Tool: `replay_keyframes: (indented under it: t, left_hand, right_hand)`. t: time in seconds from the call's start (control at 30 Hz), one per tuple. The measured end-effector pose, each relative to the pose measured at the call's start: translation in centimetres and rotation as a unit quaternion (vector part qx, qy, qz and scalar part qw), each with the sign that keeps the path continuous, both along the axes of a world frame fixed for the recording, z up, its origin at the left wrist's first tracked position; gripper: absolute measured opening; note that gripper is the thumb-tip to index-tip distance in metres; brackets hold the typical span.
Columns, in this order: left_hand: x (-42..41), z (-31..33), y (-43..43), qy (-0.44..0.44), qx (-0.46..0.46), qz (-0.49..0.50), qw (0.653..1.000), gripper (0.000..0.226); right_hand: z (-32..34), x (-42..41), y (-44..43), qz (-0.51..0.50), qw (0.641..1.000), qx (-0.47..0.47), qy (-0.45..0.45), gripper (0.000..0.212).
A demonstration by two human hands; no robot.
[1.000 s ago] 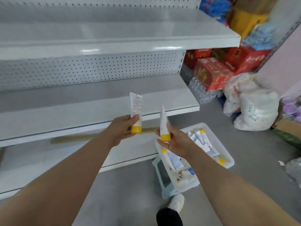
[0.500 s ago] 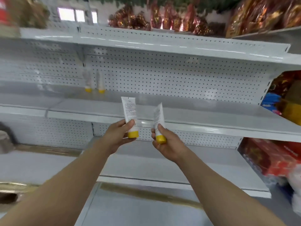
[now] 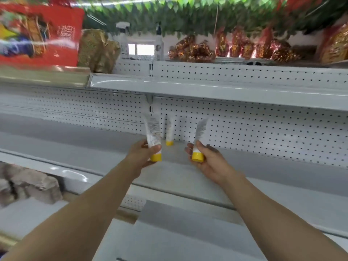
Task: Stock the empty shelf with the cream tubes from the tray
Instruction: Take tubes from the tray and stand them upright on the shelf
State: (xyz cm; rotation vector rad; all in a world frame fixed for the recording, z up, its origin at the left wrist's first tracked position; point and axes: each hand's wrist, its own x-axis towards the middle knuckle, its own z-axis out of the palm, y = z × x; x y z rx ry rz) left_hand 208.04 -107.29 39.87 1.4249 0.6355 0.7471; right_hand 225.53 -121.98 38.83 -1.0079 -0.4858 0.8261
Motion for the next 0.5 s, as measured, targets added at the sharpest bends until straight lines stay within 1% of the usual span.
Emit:
replay_keyframes:
  t: [0.07, 0.1, 0.13, 0.2, 0.23, 0.27, 0.33, 0.4, 0.5]
  left_hand:
    - [0.3, -0.1, 3.4, 0.015, 0.036, 0.030, 0.999, 0.032]
    - [0.6, -0.4, 5.1, 0.023, 0.056, 0.043, 0.997, 0.030]
    - [0.9, -0.7, 6.8, 0.032, 0.076, 0.055, 0.995, 0.028]
    - [1.6, -1.5, 10.0, 0.050, 0.110, 0.058, 0.991, 0.029]
    - [2.1, -2.0, 11.5, 0.053, 0.117, 0.049, 0.990, 0.029]
    - [2.6, -2.5, 12.8, 0.057, 0.125, 0.038, 0.990, 0.029]
    - [3.5, -2.9, 14.7, 0.079, 0.162, 0.018, 0.983, 0.028]
    - [4.5, -3.1, 16.3, 0.092, 0.191, 0.003, 0.977, 0.030]
    - [5.6, -3.3, 17.7, 0.102, 0.214, -0.016, 0.971, 0.032]
  right_hand:
    - [0.4, 0.5, 2.7, -0.023, 1.000, 0.003, 0.001, 0.069]
    - [0.3, 0.7, 4.0, -0.029, 0.999, -0.009, -0.017, 0.072]
    - [0.3, 0.7, 5.3, -0.038, 0.997, -0.031, -0.058, 0.062]
    - [0.0, 0.4, 7.9, -0.060, 0.986, -0.070, -0.136, 0.027]
    - [-0.2, 0.2, 9.1, -0.087, 0.980, -0.086, -0.160, 0.016]
    - [-0.5, 0.0, 10.3, -0.117, 0.971, -0.100, -0.183, 0.011]
    - [-1.2, -0.3, 12.5, -0.159, 0.954, -0.128, -0.219, 0.007]
    - [-2.3, -0.3, 14.3, -0.187, 0.933, -0.172, -0.256, 0.012]
    - [-2.9, -0.6, 15.6, -0.250, 0.869, -0.265, -0.334, 0.025]
